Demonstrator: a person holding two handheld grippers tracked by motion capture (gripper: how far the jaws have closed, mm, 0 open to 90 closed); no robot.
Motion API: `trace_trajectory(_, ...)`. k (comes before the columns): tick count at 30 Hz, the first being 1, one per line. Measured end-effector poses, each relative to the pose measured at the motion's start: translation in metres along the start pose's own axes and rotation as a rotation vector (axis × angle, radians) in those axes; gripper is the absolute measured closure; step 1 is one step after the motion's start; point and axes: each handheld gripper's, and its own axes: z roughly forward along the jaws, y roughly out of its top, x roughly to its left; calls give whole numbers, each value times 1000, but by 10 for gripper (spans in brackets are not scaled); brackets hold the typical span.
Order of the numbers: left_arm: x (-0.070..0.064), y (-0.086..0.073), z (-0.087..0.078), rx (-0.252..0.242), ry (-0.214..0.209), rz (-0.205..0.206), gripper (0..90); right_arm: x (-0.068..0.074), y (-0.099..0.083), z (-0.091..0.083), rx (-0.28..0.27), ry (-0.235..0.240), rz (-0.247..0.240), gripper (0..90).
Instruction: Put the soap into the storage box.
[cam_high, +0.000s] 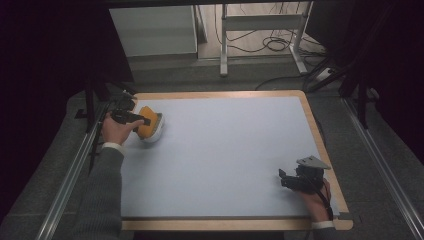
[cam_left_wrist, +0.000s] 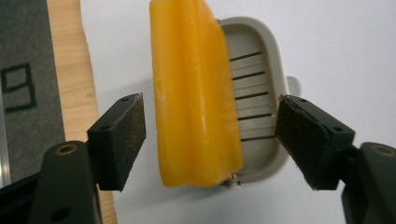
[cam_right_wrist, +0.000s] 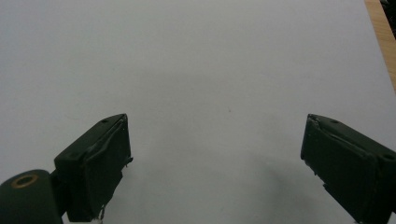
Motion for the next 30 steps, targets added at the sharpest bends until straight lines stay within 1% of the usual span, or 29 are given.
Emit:
trace_trajectory(4, -2, -7, -12, -47, 2, 14, 251, 0, 0, 0, -1, -1, 2, 84)
trace_trajectory(5, -3, -9, -15, -55, 3, 26, 254, 0, 0, 0, 0, 0, 0, 84)
trace_trajectory(9, -8, -18, -23, -96, -35, 43, 241, 1, 1, 0, -5, -5, -2, 84)
trace_trajectory(12, -12, -27, -27, -141, -50, 61, 236, 3, 2, -1, -12, -3, -6, 84)
trace_trajectory(14, -13, -35, -29, -158, -67, 72, 230, 3, 2, -1, -14, -7, -6, 84)
trace_trajectory(17, -17, -47, -33, -188, -71, 88, 212, 3, 2, -2, -19, -6, -6, 84)
trace_trajectory(20, -18, -60, -35, -200, -81, 97, 202, 4, 3, -4, -31, -5, -8, 84)
trace_trajectory(23, -22, -75, -36, -210, -108, 110, 200, 6, 5, -5, -39, -4, -14, 85)
trace_trajectory(25, -25, -85, -36, -226, -127, 125, 200, 7, 5, -5, -43, -2, -15, 84)
trace_trajectory(27, -29, -95, -36, -254, -141, 143, 206, 8, 5, -6, -45, -3, -16, 84)
trace_trajectory(30, -35, -109, -35, -266, -173, 160, 204, 8, 5, -6, -45, -4, -19, 84)
